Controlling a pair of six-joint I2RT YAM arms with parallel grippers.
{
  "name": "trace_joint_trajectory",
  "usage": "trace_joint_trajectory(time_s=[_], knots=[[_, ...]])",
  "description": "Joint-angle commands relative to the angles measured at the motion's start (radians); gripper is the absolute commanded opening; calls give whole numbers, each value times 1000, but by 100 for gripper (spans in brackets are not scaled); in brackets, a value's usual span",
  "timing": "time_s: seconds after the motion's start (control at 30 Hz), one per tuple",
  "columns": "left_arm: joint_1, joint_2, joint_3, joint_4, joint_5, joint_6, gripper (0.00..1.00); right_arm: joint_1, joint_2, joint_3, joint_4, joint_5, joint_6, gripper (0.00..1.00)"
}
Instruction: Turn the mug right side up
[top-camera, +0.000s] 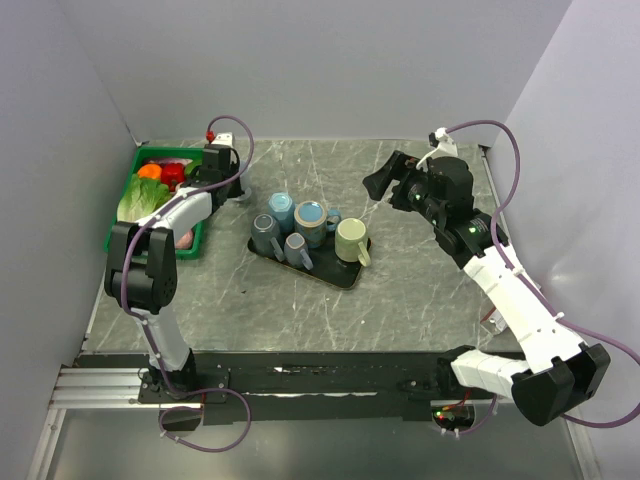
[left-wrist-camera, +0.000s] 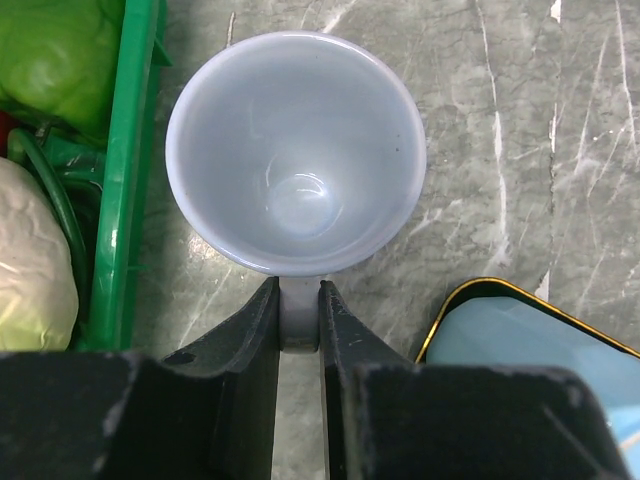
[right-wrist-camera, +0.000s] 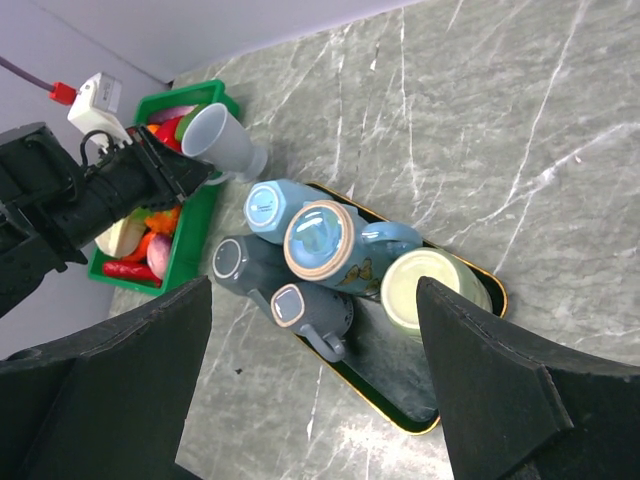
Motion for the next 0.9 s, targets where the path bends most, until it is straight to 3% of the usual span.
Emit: trace_joint_trajectory(time_s=[0.0, 0.33, 0.43, 0.47, 0.6, 0.87], knots=[[8, 8, 61, 105, 22, 5, 1, -25, 10, 28, 8, -24, -18, 89], [8, 23, 26, 96, 25, -18, 2, -44, 21, 32, 5, -49, -15, 89], [8, 9, 4, 102, 27, -21, 18, -47, 13, 22, 6, -53, -9, 89], [8, 6, 0, 102, 30, -21, 29, -48, 12, 19, 6, -55, -8, 89], [6, -11, -20, 94, 37, -21, 53, -48, 4, 5, 5, -62, 2, 89], [-14, -40, -40, 70, 27, -29, 77, -51, -14, -4, -17, -69, 3, 90]])
